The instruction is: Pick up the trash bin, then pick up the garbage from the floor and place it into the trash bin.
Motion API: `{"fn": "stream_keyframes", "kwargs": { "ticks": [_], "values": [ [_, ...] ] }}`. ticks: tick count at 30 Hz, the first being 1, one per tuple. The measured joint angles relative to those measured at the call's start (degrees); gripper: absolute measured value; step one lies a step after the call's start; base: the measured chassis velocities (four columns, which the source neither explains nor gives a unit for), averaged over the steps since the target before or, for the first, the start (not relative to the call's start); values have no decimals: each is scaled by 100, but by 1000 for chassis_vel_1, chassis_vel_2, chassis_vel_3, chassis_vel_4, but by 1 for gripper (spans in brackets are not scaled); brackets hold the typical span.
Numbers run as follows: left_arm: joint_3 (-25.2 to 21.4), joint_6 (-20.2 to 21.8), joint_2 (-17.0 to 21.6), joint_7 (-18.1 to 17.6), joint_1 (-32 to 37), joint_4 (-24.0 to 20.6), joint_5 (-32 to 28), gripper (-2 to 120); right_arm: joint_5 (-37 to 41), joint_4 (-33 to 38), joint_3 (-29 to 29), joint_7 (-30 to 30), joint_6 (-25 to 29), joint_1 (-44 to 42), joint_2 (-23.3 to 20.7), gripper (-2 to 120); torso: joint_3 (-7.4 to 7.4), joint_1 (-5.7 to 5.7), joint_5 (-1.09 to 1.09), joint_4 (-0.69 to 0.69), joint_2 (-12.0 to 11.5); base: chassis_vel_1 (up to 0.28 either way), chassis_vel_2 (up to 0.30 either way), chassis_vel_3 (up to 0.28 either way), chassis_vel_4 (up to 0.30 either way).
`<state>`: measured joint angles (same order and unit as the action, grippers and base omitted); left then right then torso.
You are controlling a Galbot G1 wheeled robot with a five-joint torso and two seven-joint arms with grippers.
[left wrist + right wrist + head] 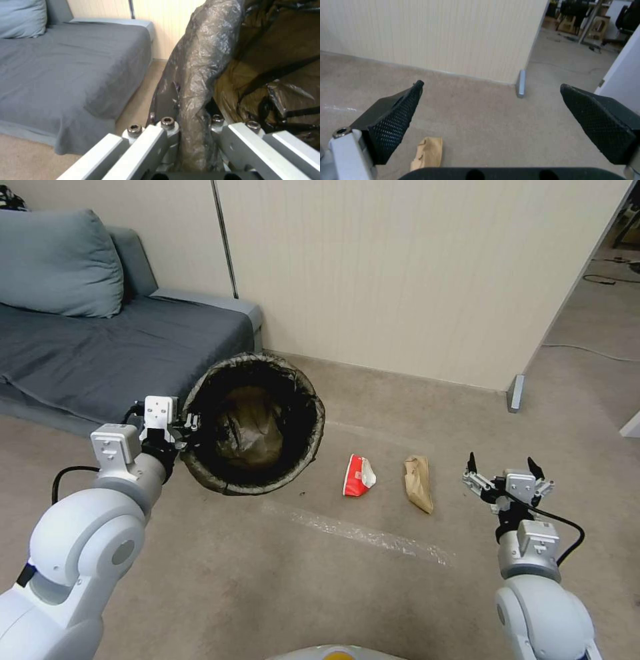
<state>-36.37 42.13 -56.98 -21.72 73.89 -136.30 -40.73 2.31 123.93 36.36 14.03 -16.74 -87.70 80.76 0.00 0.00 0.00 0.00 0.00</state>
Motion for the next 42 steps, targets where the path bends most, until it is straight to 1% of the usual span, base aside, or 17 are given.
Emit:
{"fn": "stream_keyframes", "kwargs": {
  "ticks": [2,4,5,8,9,10,11,14,15,17,20,21,24,26,29,37,42],
  "values": [
    [2,0,9,5,-28,36,10,1,268,54,1,57,-416,172,-218,100,0,0,1,1,0,0,0,0,0],
    [6,0,11,6,-44,49,12,1,372,66,5,71,-547,224,-287,100,0,0,0,1,0,0,0,0,0],
    [23,0,17,13,-73,77,16,1,646,75,9,107,-860,360,-480,100,0,1,1,0,0,0,0,0,0],
    [33,0,23,20,-82,91,21,1,822,76,5,136,-1095,461,-618,100,0,0,1,-1,0,0,0,0,0],
    [48,0,32,41,-101,118,40,1,1264,81,-18,157,-1572,678,-915,100,0,0,1,0,0,0,0,0,0],
    [83,0,48,61,-149,163,59,1,2070,9,-64,239,-2233,1111,-1502,100,0,0,0,0,0,0,0,0,0],
    [83,0,48,61,-149,163,59,1,2070,9,-64,239,-2233,1111,-1502,100,0,0,0,0,0,0,0,0,0],
    [113,0,54,86,-147,196,82,1,3063,-415,-294,509,-2585,1875,-2099,100,0,0,-1,0,0,0,0,0,0],
    [113,0,54,86,-147,196,82,1,3063,-415,-294,509,-2585,1875,-2099,100,0,0,-1,0,0,0,0,0,0],
    [126,0,66,91,-149,212,84,1,3503,-1048,-656,622,-2608,2488,-2364,100,0,0,2,1,0,0,0,0,0],
    [126,0,83,90,-154,222,86,1,3954,-1585,-1080,830,-2608,2965,-2453,100,0,0,0,0,0,0,0,0,0],
    [126,0,83,90,-154,222,86,1,3954,-1585,-1080,830,-2608,2965,-2453,100,0,0,0,0,0,0,0,0,0],
    [138,0,106,98,-167,263,101,1,4268,-2476,-1840,1076,-2596,3623,-2334,100,0,0,-3,0,0,0,0,0,0],
    [145,0,110,98,-170,269,102,1,4314,-2657,-1967,1148,-2592,3724,-2266,100,1,1,-1,0,0,0,0,0,0],
    [171,0,117,102,-173,286,119,1,4419,-3615,-2313,1471,-2576,4118,-1740,100,0,0,-1,1,0,0,0,0,0],
    [229,0,130,146,-206,397,180,1,4048,-4809,-2518,1449,-2558,4448,-862,100,1,1,0,1,0,0,0,0,0],
    [255,0,94,170,-209,435,218,1,3875,-5243,-2548,1360,-2552,4624,-687,100,0,0,-1,0,0,0,0,0,0]
  ]
}}
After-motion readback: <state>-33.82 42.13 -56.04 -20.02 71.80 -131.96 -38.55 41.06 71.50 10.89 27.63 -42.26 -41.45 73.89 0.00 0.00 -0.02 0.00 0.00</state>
